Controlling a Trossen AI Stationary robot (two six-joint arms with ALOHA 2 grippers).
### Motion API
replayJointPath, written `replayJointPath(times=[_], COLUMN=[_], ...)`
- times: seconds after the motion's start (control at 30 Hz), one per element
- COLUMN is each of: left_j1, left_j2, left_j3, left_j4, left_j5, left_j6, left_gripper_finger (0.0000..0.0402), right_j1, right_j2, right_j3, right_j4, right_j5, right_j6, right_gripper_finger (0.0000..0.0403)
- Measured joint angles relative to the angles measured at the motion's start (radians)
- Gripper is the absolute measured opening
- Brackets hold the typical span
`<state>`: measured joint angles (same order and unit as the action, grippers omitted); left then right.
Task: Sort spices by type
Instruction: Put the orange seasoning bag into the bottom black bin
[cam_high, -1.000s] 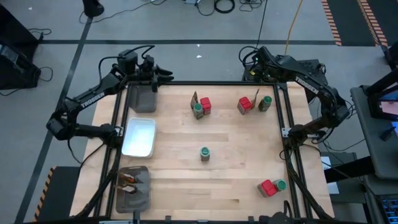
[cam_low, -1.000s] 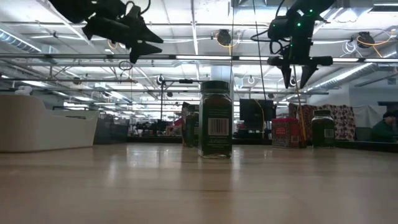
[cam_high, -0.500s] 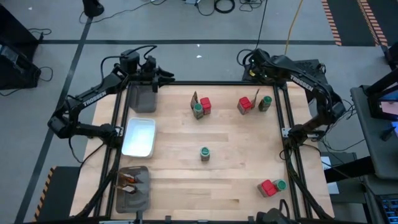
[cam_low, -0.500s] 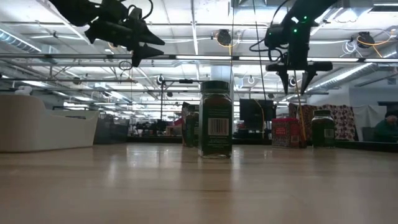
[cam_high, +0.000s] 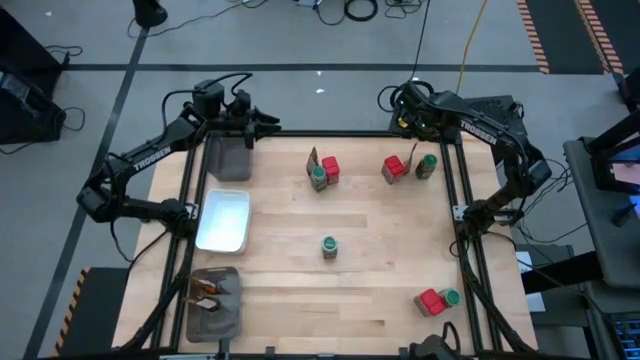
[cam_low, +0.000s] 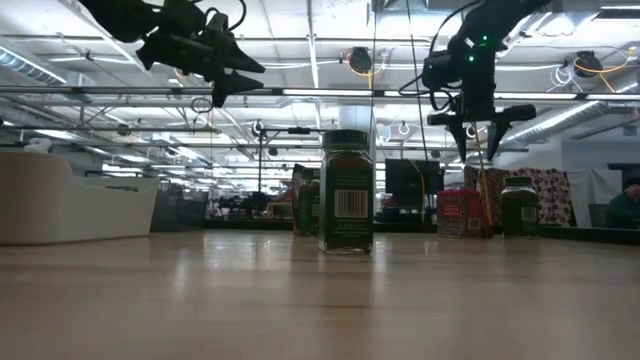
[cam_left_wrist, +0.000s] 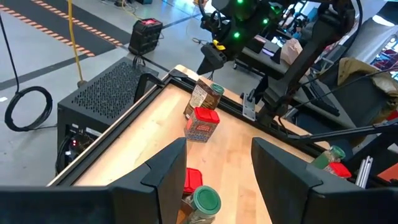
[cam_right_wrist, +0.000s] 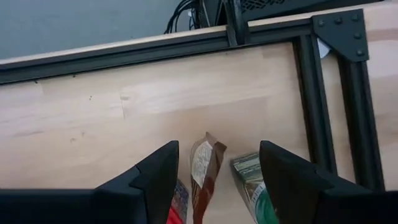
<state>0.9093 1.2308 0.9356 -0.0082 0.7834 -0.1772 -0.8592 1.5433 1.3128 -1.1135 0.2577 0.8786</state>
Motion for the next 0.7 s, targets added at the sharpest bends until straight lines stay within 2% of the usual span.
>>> replayJointPath(times=[0.4, 0.7], left_j1=[0.0, 0.0], left_j2=[0.0, 0.0], left_j3=[0.0, 0.0], left_j4=[0.0, 0.0], left_j5=[0.0, 0.0], left_j6=[0.0, 0.0], left_gripper_finger=[0.0185, 0.0185], right_j1=[0.036, 0.043], right_j2=[0.0, 0.0], right_j3=[-0.143, -0.187], right_j4=[0.118, 0.217], right_j5=[-0.005, -0.032], right_j6=[0.053, 0.075], right_gripper_finger=[0.0208, 0.0208])
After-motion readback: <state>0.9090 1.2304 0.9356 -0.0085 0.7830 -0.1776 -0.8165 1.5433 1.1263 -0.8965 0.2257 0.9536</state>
